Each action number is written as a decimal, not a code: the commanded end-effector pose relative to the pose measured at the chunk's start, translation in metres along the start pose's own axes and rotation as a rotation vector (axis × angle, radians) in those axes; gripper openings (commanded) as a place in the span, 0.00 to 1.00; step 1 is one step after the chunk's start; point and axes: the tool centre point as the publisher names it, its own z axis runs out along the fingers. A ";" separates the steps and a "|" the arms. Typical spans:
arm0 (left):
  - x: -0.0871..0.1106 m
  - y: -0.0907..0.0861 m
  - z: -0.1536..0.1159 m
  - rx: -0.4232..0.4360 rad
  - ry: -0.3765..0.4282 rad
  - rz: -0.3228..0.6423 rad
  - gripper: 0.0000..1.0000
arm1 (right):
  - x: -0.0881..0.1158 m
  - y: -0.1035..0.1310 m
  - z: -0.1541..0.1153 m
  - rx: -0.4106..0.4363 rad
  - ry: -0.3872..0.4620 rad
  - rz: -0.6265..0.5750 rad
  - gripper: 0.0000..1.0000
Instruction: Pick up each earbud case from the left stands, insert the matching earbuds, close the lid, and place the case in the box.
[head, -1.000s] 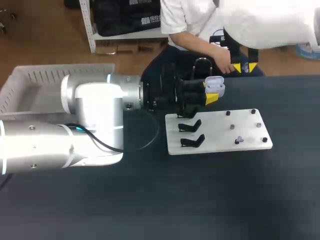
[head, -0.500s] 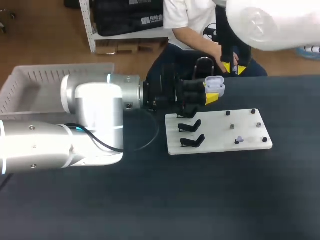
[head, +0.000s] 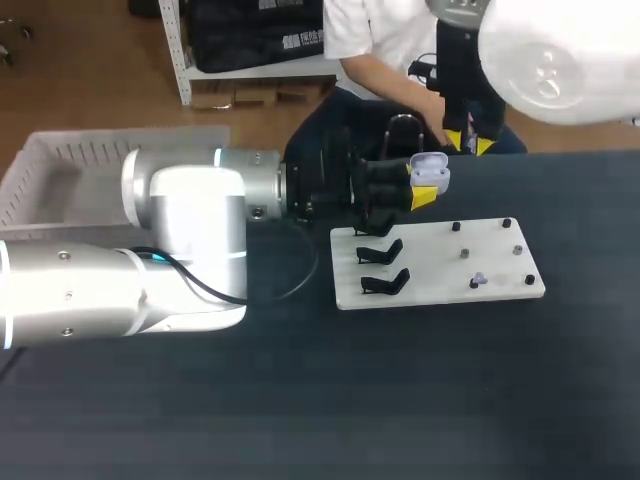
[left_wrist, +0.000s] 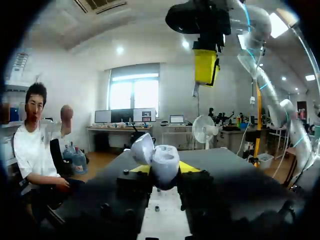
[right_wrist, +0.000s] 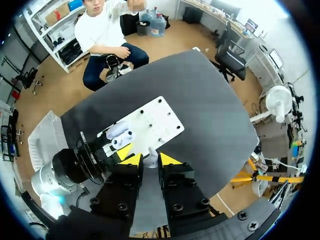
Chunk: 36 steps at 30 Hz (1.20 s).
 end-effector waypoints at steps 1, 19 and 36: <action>0.001 -0.002 0.000 -0.007 -0.007 0.004 0.00 | 0.004 0.007 -0.005 0.010 -0.032 0.059 0.00; 0.001 -0.002 0.000 -0.007 -0.007 0.004 0.00 | 0.012 0.040 0.024 -0.050 0.053 0.151 0.00; 0.001 -0.002 0.000 -0.007 -0.007 0.004 0.00 | 0.008 0.042 0.041 -0.046 0.080 0.129 0.00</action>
